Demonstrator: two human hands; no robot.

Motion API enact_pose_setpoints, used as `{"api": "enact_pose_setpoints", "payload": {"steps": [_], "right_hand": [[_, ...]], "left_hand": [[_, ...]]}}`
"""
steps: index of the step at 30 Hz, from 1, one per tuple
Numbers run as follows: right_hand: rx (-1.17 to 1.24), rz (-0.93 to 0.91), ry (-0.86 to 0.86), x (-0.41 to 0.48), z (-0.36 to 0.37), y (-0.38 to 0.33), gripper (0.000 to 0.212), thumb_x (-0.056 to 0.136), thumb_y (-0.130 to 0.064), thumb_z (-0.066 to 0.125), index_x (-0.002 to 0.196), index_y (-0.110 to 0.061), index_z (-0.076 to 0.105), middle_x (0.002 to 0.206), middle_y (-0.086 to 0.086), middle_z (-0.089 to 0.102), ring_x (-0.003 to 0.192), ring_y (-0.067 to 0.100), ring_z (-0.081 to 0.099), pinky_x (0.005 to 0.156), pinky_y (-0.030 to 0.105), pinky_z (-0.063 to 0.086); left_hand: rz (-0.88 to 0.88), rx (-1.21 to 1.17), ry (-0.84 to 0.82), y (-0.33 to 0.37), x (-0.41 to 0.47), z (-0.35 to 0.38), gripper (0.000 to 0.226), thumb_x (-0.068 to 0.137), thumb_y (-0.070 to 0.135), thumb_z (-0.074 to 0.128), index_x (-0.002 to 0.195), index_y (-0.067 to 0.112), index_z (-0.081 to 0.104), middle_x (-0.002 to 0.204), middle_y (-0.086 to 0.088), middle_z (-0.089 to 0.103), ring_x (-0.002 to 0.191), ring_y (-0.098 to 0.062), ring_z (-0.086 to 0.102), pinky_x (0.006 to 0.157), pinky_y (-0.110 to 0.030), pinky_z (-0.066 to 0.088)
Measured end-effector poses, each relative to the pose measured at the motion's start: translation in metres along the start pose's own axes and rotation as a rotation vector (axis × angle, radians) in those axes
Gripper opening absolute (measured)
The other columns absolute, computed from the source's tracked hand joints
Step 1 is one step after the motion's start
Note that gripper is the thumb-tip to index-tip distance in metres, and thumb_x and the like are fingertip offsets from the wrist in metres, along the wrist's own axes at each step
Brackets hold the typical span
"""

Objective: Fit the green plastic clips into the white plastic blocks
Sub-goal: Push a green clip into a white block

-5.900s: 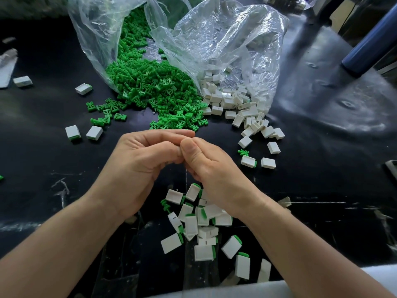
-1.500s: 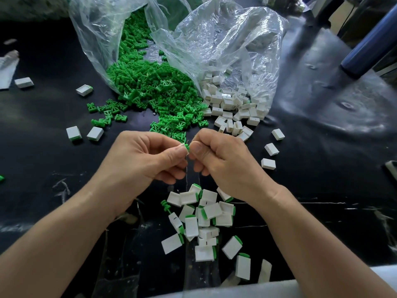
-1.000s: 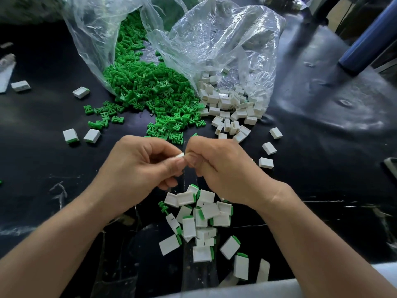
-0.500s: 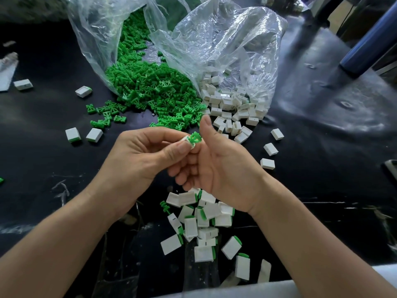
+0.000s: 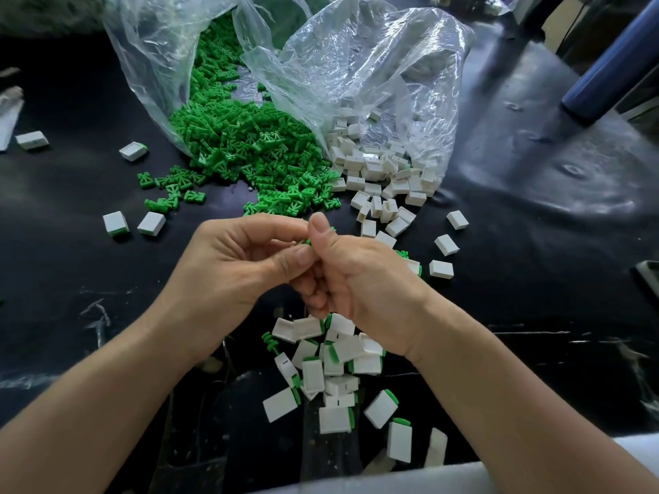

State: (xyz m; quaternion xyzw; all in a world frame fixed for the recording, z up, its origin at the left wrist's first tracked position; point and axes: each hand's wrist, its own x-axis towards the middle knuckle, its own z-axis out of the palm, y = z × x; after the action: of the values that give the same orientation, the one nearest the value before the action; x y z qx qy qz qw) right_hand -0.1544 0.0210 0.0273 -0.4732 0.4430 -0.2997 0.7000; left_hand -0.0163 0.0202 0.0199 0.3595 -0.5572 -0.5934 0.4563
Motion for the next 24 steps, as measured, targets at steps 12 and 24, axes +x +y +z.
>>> {"api": "enact_pose_setpoints", "payload": {"steps": [12,24], "right_hand": [[-0.035,-0.012,-0.029,0.0022,-0.0064,-0.0004,0.052,0.074,-0.057,0.036,0.077,-0.008,0.051,0.053,-0.005,0.048,0.05,0.01,0.04,0.054,0.025,0.033],[-0.128,-0.057,-0.019,0.0049,-0.007,0.0023,0.048,0.07,-0.06,0.038,0.073,-0.015,0.054,0.055,-0.008,0.052,0.05,0.006,0.044,0.051,0.02,0.036]], "left_hand": [[-0.033,-0.044,-0.022,0.0033,0.0002,-0.0017,0.02,0.07,0.015,0.069,0.085,0.004,0.072,0.064,-0.013,0.066,0.055,-0.026,0.064,0.056,-0.027,0.053],[-0.06,-0.089,0.04,0.0037,-0.0001,-0.0005,0.019,0.072,0.006,0.058,0.08,0.008,0.075,0.061,-0.016,0.065,0.052,-0.026,0.061,0.055,-0.028,0.053]]}}
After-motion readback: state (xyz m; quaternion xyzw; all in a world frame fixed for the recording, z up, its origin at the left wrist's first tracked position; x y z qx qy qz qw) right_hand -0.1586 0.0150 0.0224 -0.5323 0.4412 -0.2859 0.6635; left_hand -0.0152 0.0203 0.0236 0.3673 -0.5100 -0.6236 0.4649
